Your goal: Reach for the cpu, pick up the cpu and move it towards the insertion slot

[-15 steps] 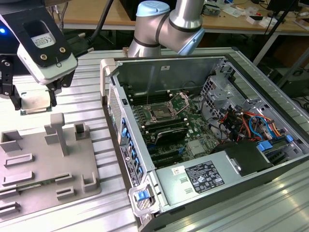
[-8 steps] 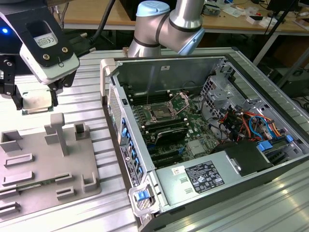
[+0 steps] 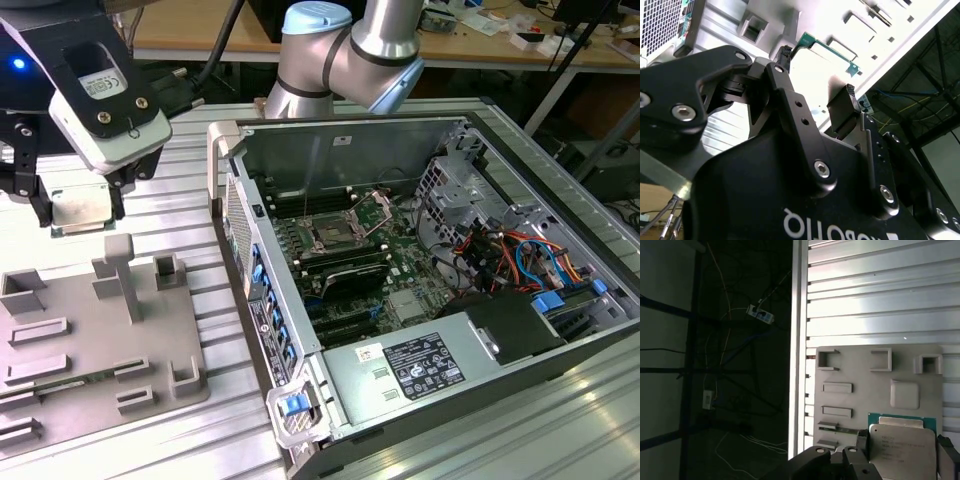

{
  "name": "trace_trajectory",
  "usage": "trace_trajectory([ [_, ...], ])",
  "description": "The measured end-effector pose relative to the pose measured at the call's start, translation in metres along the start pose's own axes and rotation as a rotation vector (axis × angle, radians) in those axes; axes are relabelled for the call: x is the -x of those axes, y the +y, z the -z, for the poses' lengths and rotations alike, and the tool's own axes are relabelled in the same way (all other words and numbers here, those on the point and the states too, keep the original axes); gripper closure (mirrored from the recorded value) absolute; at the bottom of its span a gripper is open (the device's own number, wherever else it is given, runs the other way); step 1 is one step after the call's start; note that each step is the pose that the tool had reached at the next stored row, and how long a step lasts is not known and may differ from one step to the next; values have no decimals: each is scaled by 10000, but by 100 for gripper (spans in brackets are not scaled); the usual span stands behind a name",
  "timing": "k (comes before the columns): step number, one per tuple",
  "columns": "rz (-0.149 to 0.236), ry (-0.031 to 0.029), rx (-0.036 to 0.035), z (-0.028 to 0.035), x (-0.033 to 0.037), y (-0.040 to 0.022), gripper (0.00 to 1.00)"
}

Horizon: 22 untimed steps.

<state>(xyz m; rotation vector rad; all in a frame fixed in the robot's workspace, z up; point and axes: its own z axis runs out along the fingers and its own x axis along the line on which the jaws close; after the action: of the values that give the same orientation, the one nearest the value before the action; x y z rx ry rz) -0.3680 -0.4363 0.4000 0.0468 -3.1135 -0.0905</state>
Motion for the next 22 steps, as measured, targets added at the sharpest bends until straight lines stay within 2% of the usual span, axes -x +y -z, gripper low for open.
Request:
trace_trajectory([
  [22,-1,0,0,2,91,-2,45],
])
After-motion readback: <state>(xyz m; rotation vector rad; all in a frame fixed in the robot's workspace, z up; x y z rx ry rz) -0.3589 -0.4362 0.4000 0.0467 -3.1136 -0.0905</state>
